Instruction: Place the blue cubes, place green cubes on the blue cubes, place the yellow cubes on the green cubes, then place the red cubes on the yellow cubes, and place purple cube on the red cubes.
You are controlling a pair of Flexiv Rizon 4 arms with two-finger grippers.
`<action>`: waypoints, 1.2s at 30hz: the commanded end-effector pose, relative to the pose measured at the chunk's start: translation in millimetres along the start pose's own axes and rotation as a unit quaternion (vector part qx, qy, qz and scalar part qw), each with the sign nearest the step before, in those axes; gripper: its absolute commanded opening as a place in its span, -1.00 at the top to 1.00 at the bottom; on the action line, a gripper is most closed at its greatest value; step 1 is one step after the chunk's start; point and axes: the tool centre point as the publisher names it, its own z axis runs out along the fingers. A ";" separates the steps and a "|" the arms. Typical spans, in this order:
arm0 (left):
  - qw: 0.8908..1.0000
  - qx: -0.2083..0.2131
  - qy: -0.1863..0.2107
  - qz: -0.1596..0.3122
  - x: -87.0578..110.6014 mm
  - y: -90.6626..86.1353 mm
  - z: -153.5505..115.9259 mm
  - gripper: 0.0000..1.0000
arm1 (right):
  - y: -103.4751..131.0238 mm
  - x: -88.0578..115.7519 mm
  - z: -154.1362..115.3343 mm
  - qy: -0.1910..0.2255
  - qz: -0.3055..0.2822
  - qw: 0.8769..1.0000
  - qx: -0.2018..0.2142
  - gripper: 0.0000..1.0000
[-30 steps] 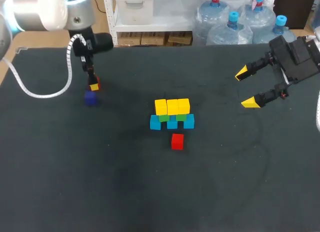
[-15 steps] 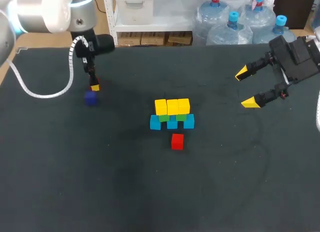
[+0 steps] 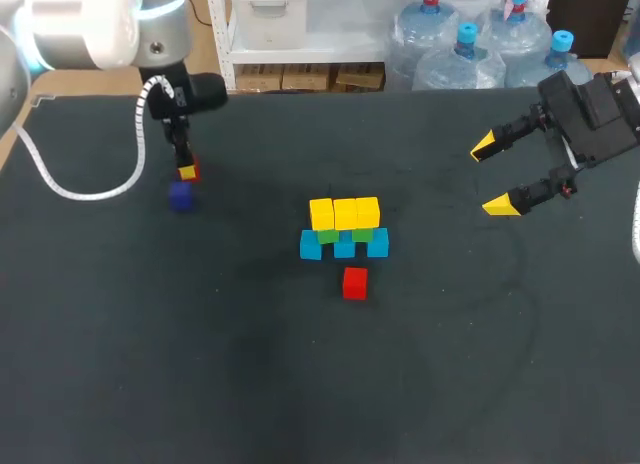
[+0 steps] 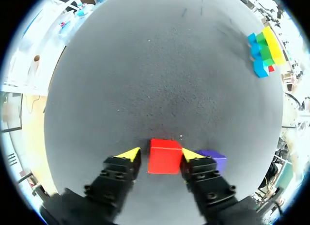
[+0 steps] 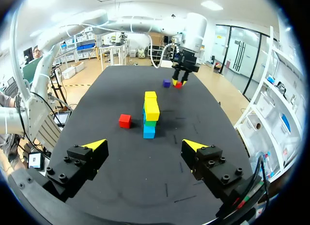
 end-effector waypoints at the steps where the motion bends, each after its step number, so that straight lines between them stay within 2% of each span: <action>1: 1.000 0.001 -0.003 0.001 1.1 -1.8 1.1 1.00 | 0.2 0.1 0.3 -0.001 -0.001 1.000 0.000 -1.00; 6: 1.000 0.004 -0.009 0.002 -1.0 -10.2 3.6 1.00 | 0.2 0.1 0.3 -0.001 -0.001 1.000 0.000 -1.00; 11: 1.000 -0.017 -0.017 0.020 -13.7 -27.2 -17.6 1.00 | 0.2 0.1 0.3 -0.001 -0.001 1.000 0.000 -1.00; 21: 0.995 -0.069 -0.023 0.066 -41.6 -80.3 -60.3 1.00 | 0.2 0.1 0.3 -0.001 -0.001 1.000 0.000 -1.00; 26: 0.992 -0.104 0.010 0.065 -46.1 -108.2 -75.3 1.00 | 0.2 0.1 0.3 -0.001 -0.001 1.000 0.000 -1.00; 36: 0.985 -0.154 -0.046 0.056 -42.3 -171.9 -100.5 1.00 | 0.2 0.1 0.3 -0.001 -0.001 1.000 0.000 -1.00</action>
